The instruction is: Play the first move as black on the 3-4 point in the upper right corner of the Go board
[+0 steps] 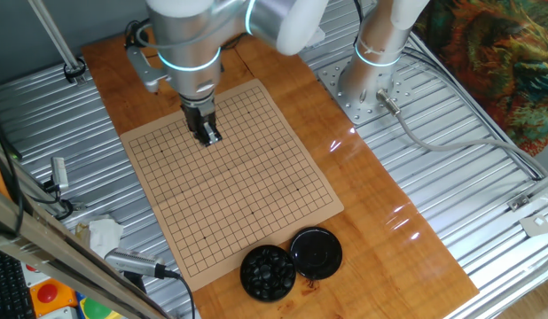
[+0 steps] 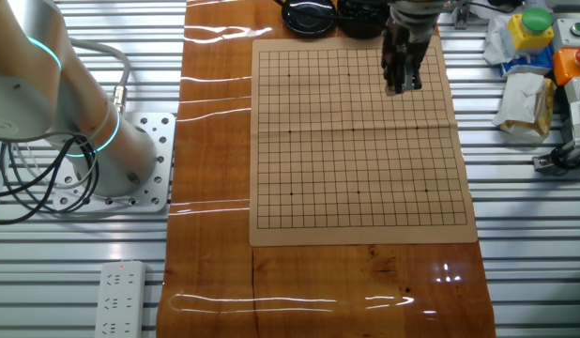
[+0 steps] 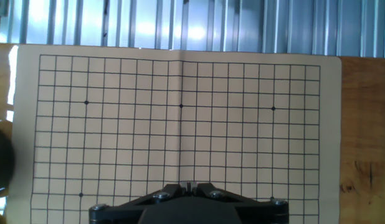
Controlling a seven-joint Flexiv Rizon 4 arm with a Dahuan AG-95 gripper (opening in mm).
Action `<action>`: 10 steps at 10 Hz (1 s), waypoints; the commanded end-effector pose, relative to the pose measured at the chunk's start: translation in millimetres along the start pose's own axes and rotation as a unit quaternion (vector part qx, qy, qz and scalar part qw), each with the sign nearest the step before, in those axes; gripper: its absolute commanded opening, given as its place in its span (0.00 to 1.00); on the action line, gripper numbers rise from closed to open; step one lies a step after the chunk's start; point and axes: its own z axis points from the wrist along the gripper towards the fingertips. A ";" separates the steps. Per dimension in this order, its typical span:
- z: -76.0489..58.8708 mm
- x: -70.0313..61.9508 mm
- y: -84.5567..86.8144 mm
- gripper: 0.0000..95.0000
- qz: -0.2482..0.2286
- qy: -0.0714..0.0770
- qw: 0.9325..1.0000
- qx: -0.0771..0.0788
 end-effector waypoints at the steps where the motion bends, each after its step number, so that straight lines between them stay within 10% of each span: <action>1: 0.9 -2.3 0.1 0.00 -0.001 0.008 1.000 0.000; 10: 0.9 -2.3 0.1 0.00 -0.089 0.011 0.996 0.003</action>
